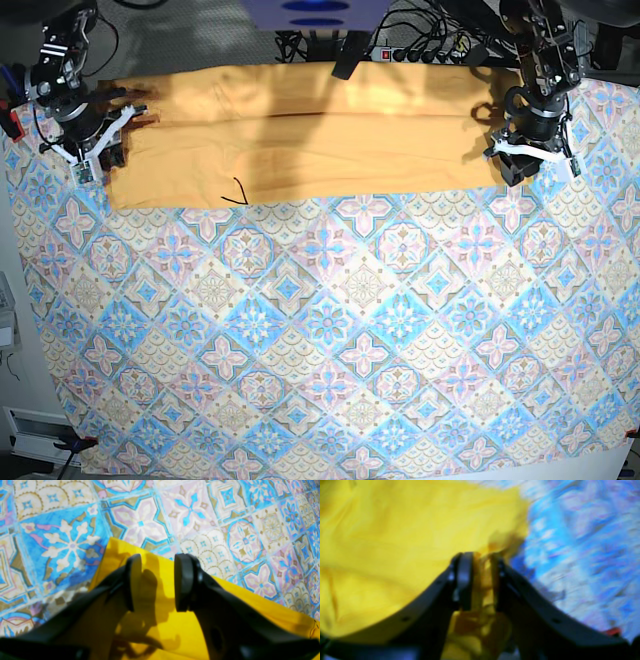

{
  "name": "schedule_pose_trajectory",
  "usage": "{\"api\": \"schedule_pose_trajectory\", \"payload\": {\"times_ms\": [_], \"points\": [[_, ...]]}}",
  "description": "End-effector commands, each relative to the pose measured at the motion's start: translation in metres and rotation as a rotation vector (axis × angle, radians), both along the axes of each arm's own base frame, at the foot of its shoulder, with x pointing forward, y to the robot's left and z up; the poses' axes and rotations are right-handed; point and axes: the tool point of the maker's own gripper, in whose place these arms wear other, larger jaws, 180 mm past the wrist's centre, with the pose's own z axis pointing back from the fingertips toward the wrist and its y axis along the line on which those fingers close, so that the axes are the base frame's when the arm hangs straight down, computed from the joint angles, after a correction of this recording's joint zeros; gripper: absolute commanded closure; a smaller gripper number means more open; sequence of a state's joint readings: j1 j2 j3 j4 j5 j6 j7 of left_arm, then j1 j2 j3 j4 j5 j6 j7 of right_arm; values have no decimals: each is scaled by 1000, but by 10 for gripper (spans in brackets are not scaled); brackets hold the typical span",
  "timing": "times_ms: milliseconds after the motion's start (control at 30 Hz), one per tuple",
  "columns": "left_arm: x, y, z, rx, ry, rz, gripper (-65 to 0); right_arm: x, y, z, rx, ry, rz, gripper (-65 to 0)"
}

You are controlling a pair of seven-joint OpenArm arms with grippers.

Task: Fold the T-shirt properly
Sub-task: 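Pull the right gripper's edge along the collar to straighten the fold, then release and reposition both grippers onto the folded strip's ends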

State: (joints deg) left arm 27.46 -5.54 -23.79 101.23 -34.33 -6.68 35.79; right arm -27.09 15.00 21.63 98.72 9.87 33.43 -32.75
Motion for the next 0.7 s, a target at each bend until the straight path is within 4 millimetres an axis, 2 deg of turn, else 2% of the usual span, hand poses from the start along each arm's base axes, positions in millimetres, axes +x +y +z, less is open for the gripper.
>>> {"api": "schedule_pose_trajectory", "payload": {"times_ms": [0, 67, 167, 300, 433, 533, 667], "points": [[5, 3, 10, 16, -37, -4, -218, 10, -1, 14, -4, -54, 16, -179], [5, 4, 10, 16, -37, -2, -219, 14, 6, 19, 14, -81, 22, -175], [3, 9, 12, 26, -39, 9, -219, 23, 27, 33, 96, -142, 44, -161], [-13, 48, 22, 80, -40, 109, -223, 28, 75, 37, 178, -152, 163, -161], [-28, 55, 18, 97, -5, 117, -224, 19, 127, 28, 236, -104, 318, -161], [-43, 65, 13, 113, 35, 125, -225, 11, 151, 22, 271, -76, 376, -161], [-51, 64, -9, 68, 125, 117, -225, -1, 179, 14, 317, -39, 441, -161]]}}
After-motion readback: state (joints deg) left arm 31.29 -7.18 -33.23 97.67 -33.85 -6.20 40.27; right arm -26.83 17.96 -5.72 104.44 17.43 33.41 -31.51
